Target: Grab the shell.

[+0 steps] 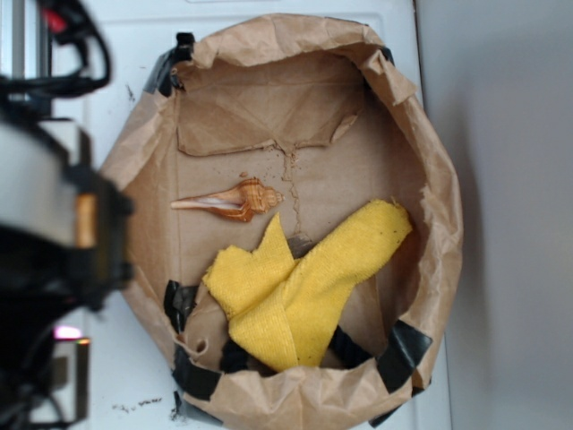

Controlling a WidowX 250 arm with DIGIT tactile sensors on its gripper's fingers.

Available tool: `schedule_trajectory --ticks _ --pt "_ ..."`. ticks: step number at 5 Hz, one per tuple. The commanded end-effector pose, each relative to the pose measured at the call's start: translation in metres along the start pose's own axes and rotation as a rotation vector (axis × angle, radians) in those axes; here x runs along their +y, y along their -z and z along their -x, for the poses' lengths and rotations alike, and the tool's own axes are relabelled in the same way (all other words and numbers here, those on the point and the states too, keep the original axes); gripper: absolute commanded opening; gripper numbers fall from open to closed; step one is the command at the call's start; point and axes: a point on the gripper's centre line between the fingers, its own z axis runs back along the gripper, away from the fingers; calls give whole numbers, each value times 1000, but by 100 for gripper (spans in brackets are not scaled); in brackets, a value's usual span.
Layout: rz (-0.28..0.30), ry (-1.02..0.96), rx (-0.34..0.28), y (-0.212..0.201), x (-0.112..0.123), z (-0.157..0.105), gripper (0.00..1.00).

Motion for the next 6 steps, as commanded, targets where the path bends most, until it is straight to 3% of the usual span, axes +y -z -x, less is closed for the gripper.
schedule_trajectory --ticks 1,2,3,6 --pt "3 159 -111 15 33 -51 100" --pt "-41 233 -130 43 47 -67 100" --pt "-73 254 -84 73 55 -71 100" --pt "-73 254 -84 73 55 -71 100"
